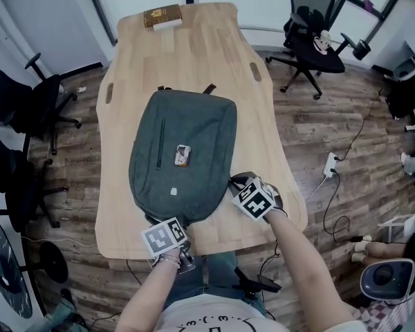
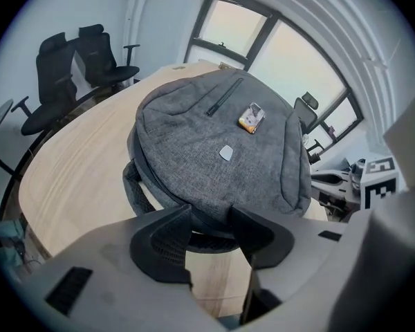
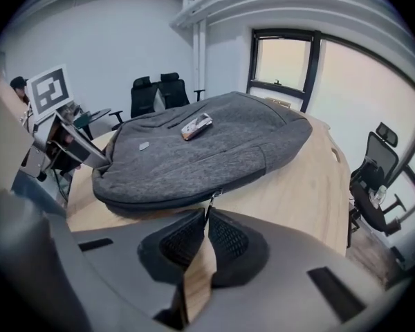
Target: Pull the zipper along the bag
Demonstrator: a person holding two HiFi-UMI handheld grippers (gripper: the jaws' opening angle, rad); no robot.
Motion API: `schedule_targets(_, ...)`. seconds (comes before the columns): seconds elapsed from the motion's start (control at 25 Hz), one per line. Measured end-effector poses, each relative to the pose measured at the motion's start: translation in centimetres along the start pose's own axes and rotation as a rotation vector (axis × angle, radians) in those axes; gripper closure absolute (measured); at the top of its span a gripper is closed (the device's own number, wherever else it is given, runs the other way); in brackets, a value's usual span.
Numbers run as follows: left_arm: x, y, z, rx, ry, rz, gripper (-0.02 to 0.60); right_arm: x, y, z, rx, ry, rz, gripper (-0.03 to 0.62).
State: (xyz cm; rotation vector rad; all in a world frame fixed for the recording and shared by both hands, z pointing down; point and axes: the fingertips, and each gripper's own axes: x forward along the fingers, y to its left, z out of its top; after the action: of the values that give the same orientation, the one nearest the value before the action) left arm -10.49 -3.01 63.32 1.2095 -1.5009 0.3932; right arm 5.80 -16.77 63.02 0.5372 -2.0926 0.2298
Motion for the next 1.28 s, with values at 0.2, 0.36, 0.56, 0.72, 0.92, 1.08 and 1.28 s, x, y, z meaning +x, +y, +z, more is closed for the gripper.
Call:
schedule_targets(0.2,0.3,0.0,0.1,-0.024,0.030,-0.021,0.405,-0.9,3.7,-0.9,-0.015,0.004,0.054,0.531)
schedule_targets(0.36,0.4,0.0,0.1,-0.023,0.038,-0.031,0.408,-1.1,6.3,-1.4,-0.002,0.006,0.074,0.526)
schedule_targets(0.56,0.5,-0.1,0.3,-0.022,0.062,-0.054,0.408,-1.4,9.2,-1.4,0.059,0.009,0.104,0.526)
schedule_targets(0.72,0.7,-0.2,0.3,-0.025,0.068,-0.076,0.410,-1.2,12.5,-1.2,0.101,-0.002,0.152,0.524)
schedule_targets(0.92,0.7,-0.3,0.3,-0.015,0.092,-0.119,0.411,-1.0,13.0,-1.4,0.117,0.027,0.116,0.532)
schedule_targets(1.08,-0.6,-1.2,-0.1,0.064,0.157,-0.247,0.407,-1.3,11.2,-2.6,0.120,0.063,0.063,0.540)
schedule_targets(1.28,-3.4,0.0,0.5,0.188,0.132,-0.315,0.407,-1.7,8.9,-3.9,0.155,0.088,0.017,0.540)
